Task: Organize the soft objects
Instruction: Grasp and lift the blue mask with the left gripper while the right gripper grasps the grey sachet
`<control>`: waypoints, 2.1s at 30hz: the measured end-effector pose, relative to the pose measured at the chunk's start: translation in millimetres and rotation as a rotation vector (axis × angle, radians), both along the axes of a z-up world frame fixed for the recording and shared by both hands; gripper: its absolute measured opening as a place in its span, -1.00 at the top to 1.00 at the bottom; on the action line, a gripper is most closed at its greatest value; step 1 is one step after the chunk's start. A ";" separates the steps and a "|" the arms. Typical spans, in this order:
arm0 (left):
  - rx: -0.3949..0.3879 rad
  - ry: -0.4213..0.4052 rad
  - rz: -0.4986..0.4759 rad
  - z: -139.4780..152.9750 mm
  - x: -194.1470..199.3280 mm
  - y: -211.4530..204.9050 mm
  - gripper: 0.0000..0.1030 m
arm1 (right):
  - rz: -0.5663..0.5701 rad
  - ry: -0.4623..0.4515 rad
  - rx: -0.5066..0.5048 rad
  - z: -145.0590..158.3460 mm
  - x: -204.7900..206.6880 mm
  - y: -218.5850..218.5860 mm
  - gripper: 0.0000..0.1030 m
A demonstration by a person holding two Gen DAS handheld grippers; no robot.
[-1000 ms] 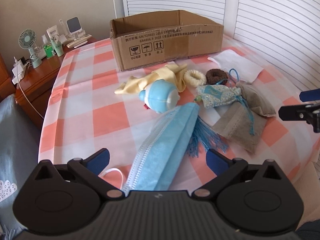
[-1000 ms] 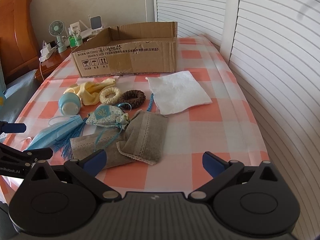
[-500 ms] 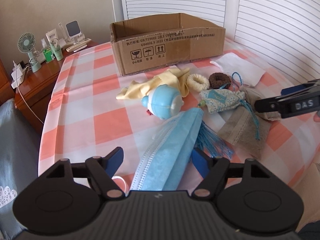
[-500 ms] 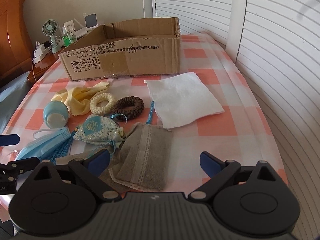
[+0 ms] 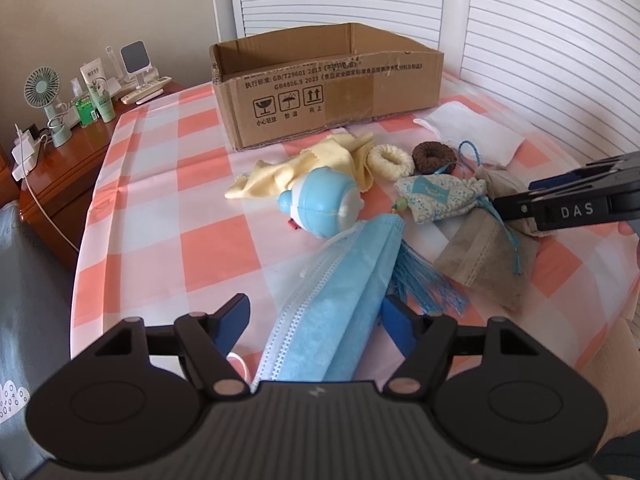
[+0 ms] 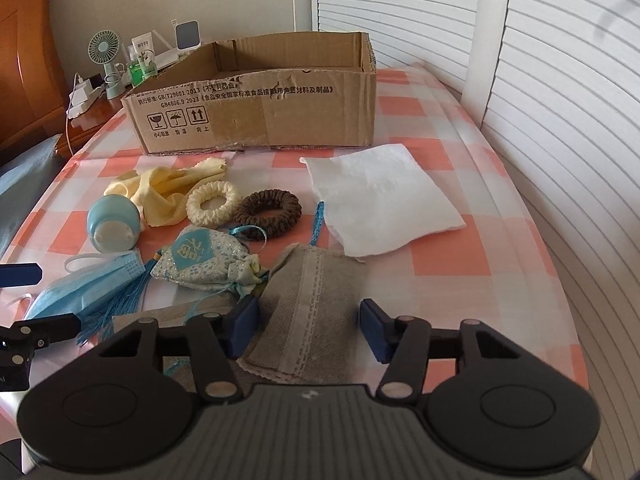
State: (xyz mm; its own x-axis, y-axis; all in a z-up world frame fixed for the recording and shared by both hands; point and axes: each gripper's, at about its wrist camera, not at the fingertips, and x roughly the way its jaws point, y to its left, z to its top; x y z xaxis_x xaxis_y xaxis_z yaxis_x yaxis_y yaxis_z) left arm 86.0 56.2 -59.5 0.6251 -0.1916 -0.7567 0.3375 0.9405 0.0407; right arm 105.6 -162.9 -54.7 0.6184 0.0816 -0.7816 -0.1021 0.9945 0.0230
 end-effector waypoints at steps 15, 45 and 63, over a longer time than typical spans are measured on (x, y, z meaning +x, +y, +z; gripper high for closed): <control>0.034 0.022 -0.098 -5.1 2.9 -5.2 -0.58 | 0.019 -0.010 -0.033 1.6 -6.5 -0.5 -0.07; -0.037 0.052 -0.120 8.5 12.2 -4.7 0.58 | 0.082 -0.012 -0.071 8.3 -8.0 -4.2 0.15; -0.060 0.044 -0.115 38.4 -3.8 3.5 0.84 | 0.125 -0.059 -0.053 33.8 -24.8 -18.2 0.17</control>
